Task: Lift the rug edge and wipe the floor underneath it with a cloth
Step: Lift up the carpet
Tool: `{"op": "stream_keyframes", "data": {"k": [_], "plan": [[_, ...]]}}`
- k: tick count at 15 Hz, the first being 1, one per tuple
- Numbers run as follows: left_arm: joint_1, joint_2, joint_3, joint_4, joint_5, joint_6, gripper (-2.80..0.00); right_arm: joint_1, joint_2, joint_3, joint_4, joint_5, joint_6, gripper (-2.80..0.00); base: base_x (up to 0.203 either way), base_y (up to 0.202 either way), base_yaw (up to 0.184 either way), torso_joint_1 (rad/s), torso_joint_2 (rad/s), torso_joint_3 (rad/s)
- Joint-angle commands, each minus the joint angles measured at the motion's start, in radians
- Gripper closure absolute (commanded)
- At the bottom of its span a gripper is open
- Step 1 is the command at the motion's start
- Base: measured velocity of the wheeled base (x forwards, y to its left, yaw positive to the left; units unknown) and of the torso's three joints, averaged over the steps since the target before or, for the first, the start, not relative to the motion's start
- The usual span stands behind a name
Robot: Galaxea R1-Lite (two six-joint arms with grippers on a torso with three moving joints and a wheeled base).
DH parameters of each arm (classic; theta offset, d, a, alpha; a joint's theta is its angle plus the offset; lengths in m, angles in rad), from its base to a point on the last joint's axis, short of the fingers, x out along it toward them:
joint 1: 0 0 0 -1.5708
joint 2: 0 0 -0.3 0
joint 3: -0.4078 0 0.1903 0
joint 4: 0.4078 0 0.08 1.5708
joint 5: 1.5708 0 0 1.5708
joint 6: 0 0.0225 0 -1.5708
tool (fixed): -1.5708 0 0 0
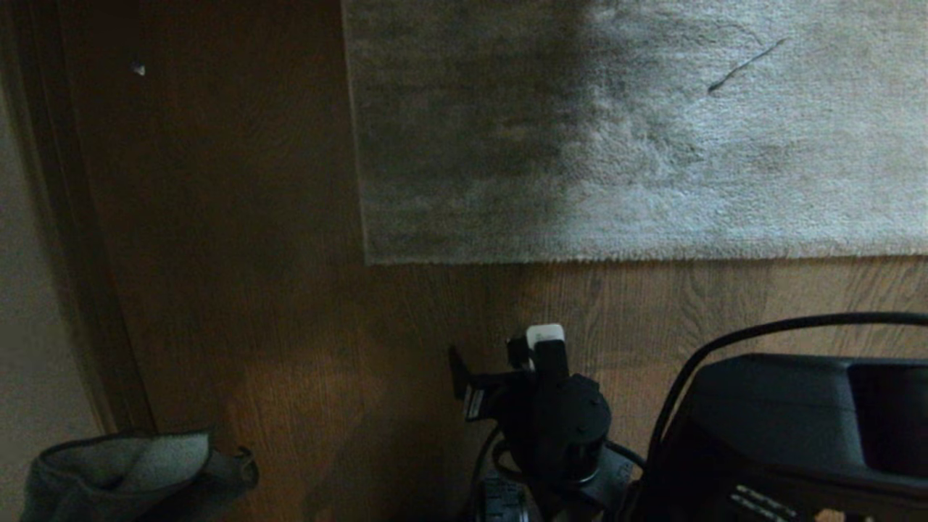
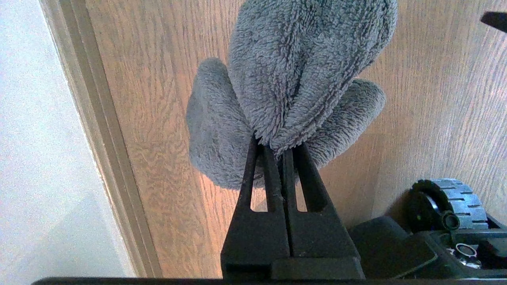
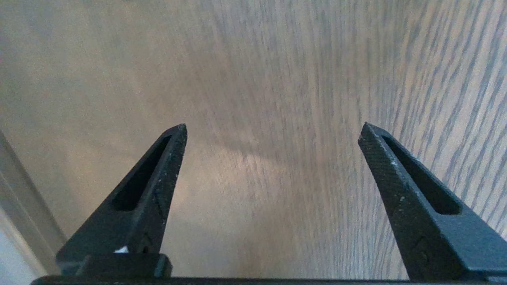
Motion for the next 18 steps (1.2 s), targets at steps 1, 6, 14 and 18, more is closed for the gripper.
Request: {"op": "stream_keyframes", "data": {"k": [1,6,14,18], "plan": [[0.000,0.000,0.000,0.000,0.000,0.000,0.00,-0.023,0.025,-0.015,-0.047,-0.004,0.000,-2.80,0.000,0.000,0.000,0.000,0.00,0.000],[0.000,0.000,0.000,0.000,0.000,0.000,0.00,-0.099,0.042,-0.065,-0.047,-0.005,-0.013,-2.80,0.000,0.000,0.000,0.000,0.00,0.000],[0.000,0.000,0.000,0.000,0.000,0.000,0.00,-0.120,0.053,-0.198,-0.047,-0.005,-0.072,-2.80,0.000,0.000,0.000,0.000,0.00,0.000],[0.000,0.000,0.000,0.000,0.000,0.000,0.00,-0.124,0.071,-0.289,-0.047,-0.004,-0.086,-2.80,0.000,0.000,0.000,0.000,0.00,0.000]]}}
